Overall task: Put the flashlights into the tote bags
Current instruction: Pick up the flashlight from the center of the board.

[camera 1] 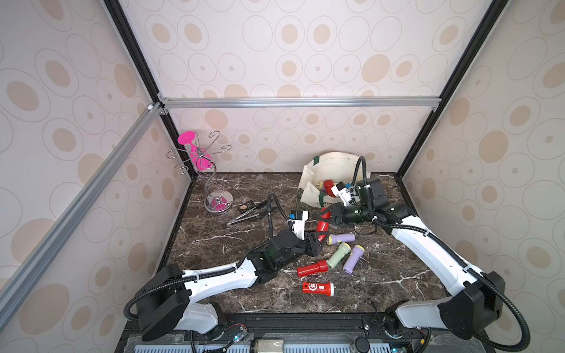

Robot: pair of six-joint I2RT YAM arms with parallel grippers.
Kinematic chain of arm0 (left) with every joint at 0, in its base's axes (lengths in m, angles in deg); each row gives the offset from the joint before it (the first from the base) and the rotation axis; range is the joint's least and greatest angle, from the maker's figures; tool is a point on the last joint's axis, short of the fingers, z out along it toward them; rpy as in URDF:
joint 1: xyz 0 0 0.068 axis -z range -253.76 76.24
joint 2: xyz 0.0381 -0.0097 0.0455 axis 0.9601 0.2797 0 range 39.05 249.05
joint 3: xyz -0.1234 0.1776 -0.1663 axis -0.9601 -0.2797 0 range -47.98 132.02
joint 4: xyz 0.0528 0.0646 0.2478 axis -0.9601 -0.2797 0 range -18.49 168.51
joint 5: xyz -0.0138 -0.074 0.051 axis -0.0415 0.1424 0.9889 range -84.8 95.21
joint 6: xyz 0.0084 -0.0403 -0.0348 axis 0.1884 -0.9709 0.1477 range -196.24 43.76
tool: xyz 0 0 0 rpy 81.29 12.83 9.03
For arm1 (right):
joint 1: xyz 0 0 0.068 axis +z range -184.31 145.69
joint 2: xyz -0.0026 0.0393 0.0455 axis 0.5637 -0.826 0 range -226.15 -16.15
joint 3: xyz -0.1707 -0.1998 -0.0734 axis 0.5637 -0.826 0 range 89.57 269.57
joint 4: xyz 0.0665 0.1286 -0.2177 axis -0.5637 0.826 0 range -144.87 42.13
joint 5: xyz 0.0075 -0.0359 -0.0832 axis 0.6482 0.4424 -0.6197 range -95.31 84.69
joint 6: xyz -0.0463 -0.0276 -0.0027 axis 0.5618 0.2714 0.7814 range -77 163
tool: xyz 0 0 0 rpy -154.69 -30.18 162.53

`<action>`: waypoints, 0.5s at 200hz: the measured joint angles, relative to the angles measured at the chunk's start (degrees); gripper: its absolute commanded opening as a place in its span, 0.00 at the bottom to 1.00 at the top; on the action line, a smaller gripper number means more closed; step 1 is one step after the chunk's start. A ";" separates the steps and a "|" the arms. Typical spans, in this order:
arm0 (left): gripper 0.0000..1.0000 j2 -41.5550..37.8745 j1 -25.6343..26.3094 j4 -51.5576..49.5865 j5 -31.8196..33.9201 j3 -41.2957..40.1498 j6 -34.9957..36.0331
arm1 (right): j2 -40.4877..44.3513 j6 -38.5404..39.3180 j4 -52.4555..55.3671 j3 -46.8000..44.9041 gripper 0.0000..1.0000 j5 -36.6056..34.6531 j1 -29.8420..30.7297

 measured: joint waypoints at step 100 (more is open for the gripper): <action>0.85 -5.60 0.04 -5.86 3.98 -0.68 1.62 | -7.04 12.41 15.34 21.94 0.00 -15.02 0.35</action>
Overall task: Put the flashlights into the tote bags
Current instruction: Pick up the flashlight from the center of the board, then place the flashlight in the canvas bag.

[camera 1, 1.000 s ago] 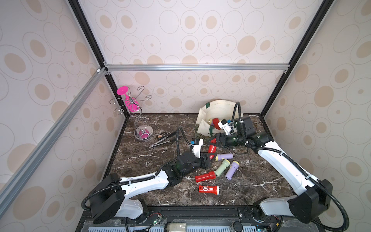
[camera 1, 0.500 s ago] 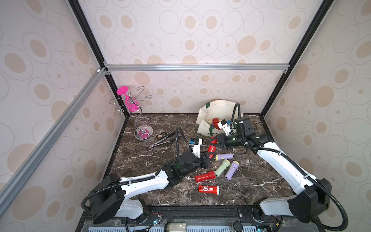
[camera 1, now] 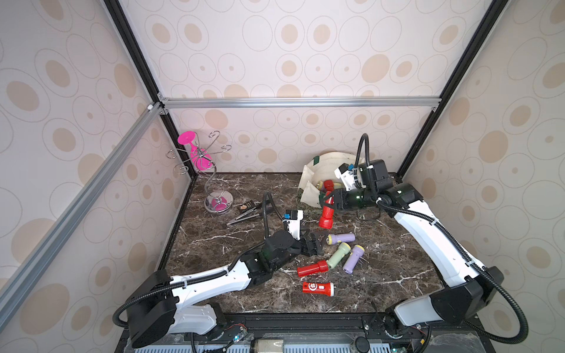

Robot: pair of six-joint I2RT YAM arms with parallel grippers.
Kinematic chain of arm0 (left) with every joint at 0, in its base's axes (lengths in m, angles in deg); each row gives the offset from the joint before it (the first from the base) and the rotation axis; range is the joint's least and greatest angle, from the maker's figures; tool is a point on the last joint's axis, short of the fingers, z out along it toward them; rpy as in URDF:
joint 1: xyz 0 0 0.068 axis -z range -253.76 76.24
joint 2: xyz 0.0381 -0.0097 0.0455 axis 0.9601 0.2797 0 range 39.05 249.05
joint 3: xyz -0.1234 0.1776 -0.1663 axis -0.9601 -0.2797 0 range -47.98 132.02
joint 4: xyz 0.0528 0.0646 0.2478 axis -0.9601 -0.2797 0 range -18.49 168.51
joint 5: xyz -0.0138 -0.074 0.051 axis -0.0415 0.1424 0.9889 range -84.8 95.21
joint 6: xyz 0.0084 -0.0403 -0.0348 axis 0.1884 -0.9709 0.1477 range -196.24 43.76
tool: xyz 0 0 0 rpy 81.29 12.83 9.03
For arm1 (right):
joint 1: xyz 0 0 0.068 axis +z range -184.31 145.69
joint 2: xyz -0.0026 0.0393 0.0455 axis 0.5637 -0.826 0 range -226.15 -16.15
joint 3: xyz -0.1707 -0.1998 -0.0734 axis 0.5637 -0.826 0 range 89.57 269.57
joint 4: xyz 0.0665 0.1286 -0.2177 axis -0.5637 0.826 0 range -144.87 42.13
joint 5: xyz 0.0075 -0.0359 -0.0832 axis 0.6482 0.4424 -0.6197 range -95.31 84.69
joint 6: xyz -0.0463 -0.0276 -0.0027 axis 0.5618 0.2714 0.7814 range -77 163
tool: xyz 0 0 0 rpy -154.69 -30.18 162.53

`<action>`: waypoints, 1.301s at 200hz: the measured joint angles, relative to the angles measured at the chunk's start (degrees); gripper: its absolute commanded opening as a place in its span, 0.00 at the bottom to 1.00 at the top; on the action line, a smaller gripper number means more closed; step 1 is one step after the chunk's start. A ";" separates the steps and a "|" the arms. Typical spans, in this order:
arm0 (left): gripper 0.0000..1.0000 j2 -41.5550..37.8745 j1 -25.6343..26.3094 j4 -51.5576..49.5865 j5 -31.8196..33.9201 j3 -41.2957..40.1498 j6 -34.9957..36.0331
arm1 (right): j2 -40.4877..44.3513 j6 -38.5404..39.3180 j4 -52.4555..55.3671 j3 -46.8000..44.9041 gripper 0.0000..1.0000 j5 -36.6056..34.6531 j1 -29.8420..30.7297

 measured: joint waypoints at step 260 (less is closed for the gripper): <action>0.89 -5.29 0.02 -12.72 5.77 -4.52 5.70 | -43.67 4.85 8.52 49.90 0.00 -18.47 -5.53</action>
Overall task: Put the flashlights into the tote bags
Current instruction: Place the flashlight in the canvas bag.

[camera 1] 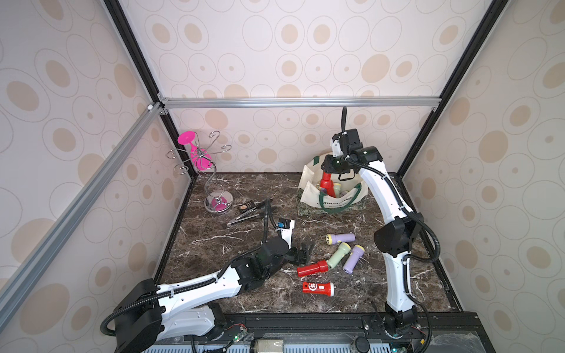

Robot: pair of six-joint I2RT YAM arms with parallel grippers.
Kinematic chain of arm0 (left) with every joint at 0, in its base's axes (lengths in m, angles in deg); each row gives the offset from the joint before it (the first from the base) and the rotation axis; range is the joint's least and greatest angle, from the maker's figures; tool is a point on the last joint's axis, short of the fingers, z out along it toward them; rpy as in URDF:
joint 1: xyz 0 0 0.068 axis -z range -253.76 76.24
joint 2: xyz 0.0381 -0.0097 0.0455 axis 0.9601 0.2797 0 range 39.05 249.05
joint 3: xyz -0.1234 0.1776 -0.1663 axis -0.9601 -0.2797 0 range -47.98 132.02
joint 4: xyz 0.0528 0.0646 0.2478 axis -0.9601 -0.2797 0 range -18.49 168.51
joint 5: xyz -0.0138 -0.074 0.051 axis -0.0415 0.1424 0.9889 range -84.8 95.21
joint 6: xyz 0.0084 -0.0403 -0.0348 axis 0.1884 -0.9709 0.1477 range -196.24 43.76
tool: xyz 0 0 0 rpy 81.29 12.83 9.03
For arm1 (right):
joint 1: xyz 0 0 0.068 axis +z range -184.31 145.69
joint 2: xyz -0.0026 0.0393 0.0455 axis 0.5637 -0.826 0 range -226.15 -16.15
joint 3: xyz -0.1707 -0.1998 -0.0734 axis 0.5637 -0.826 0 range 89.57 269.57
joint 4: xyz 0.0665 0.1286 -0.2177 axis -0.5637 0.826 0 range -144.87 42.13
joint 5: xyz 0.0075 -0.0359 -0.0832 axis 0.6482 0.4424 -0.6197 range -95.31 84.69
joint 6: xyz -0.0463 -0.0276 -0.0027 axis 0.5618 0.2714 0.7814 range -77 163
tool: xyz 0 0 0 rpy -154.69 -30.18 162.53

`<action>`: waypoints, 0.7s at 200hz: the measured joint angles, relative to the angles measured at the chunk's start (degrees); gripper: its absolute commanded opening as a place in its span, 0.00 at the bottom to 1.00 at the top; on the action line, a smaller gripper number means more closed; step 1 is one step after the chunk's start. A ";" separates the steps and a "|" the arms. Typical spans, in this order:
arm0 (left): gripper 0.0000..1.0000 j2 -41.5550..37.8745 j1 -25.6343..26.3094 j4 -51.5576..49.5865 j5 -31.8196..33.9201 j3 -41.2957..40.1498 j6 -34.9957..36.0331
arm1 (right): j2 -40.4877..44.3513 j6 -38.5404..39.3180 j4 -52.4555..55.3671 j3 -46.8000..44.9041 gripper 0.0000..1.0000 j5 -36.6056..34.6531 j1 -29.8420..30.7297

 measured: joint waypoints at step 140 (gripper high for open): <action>0.89 -0.59 0.00 -1.86 1.25 -0.02 1.68 | -2.14 -1.57 -2.27 -2.71 0.67 0.33 0.00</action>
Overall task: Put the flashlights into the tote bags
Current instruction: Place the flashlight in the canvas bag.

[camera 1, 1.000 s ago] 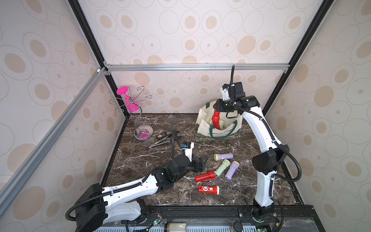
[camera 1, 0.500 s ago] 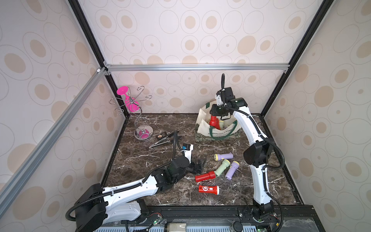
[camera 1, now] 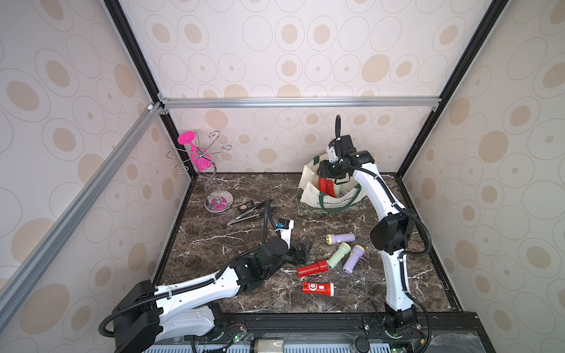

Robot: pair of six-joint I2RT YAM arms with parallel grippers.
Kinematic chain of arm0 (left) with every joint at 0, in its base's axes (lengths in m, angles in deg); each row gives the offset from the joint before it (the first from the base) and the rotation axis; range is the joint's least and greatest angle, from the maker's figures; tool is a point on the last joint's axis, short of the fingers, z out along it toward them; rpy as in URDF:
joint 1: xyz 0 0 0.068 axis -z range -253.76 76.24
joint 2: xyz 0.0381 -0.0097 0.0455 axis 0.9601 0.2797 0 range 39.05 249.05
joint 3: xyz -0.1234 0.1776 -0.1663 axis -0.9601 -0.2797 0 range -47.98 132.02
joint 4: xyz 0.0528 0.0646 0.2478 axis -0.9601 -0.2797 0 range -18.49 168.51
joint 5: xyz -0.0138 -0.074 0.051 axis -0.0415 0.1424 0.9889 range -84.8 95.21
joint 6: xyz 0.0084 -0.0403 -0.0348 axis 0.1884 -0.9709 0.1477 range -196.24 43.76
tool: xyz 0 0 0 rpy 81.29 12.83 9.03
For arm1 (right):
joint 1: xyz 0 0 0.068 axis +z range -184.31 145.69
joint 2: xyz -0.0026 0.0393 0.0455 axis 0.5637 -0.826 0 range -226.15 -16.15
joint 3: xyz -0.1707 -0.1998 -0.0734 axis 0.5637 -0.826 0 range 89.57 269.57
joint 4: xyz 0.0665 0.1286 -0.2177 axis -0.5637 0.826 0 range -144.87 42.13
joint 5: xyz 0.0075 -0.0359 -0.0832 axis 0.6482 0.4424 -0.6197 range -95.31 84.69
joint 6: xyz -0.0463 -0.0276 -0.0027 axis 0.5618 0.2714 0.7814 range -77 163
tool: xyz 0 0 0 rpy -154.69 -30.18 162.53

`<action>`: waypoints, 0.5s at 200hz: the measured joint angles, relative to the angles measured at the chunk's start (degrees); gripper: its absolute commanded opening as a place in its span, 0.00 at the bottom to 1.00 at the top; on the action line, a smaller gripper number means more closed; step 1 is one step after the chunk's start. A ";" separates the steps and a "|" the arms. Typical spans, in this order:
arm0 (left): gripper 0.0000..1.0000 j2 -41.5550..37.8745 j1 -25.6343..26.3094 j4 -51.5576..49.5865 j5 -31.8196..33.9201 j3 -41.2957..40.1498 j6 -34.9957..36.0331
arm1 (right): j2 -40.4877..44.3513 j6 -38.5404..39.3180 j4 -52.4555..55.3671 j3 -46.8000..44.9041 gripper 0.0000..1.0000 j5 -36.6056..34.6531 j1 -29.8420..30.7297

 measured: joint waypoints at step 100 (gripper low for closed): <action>0.87 7.56 -0.02 -5.88 -6.27 3.98 6.51 | 9.60 -0.24 -0.46 0.76 0.72 -0.28 0.20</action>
